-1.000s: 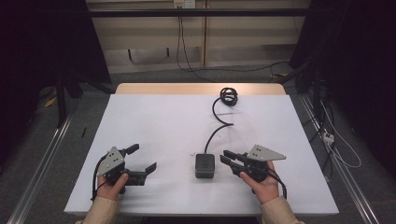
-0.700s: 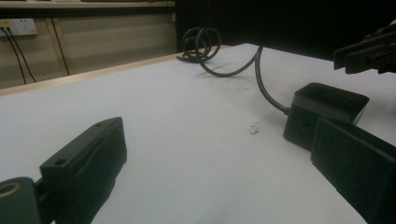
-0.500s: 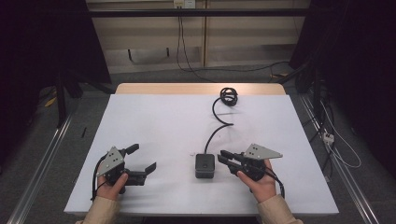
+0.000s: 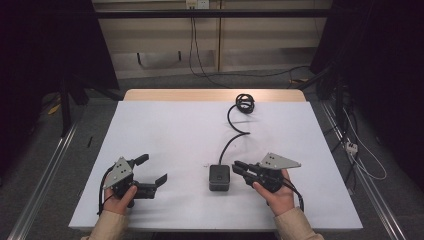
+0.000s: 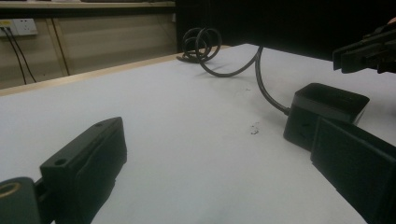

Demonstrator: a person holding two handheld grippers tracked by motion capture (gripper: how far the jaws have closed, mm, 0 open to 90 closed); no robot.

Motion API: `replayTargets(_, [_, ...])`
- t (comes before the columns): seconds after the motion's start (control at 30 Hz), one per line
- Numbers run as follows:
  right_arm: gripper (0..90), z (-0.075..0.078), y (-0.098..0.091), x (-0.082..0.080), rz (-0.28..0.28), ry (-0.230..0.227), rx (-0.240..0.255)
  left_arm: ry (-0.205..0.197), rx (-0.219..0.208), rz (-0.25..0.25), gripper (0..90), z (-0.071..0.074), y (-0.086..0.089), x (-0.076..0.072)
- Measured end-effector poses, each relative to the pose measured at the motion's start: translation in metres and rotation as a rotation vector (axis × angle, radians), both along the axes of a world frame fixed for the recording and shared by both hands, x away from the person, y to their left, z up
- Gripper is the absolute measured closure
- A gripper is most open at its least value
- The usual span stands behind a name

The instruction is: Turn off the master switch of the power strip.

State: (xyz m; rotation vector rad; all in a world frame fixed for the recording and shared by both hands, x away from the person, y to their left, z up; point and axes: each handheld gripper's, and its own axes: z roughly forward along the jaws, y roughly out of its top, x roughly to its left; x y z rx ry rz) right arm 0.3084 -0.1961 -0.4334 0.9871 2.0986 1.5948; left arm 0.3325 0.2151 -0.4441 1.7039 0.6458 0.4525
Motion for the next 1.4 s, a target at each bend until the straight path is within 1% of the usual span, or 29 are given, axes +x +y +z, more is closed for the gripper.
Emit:
replayTargets(0.1, [80.2, 0.0, 0.001, 0.001, 0.006, 0.002, 0.0, -0.002, -0.007, 0.001, 3.5, 0.0, 0.0, 0.0])
replayTargets(0.17, [80.2, 0.0, 0.002, 0.001, 0.007, 0.004, -0.001, -0.003, 0.0, 0.003, 3.5, 0.001, 0.002, 0.0])
replayTargets(0.2, [80.2, 0.0, 0.002, 0.001, 0.008, 0.004, -0.001, -0.002, -0.01, 0.006, 3.4, 0.001, 0.002, 0.0])
replayTargets(0.53, [81.0, 0.001, 0.005, 0.002, 0.015, 0.011, 0.002, -0.002, -0.01, 0.011, 3.5, 0.001, 0.003, 0.0])
replayTargets(0.57, [81.1, 0.001, 0.005, 0.002, 0.017, 0.011, 0.001, 0.0, -0.016, 0.014, 3.5, 0.001, 0.003, 0.0])
replayTargets(0.6, [81.3, 0.002, 0.006, 0.002, 0.017, 0.013, 0.001, -0.002, -0.01, 0.013, 3.5, 0.001, 0.004, 0.0])
replayTargets(0.63, [81.7, 0.002, 0.006, 0.003, 0.019, 0.014, 0.002, 0.0, -0.016, 0.013, 3.5, 0.001, 0.004, 0.0])
replayTargets(0.87, [82.9, 0.002, 0.01, 0.004, 0.031, 0.024, -0.004, 0.0, -0.014, 0.015, 3.5, 0.001, 0.005, 0.0])
replayTargets(1.33, [84.6, 0.003, 0.013, 0.005, 0.041, 0.046, 0.0, -0.003, -0.009, 0.014, 3.5, 0.001, 0.005, 0.0])
replayTargets(1.4, [84.6, 0.003, 0.014, 0.005, 0.041, 0.047, -0.001, -0.001, -0.014, 0.016, 3.5, 0.001, 0.005, 0.0])
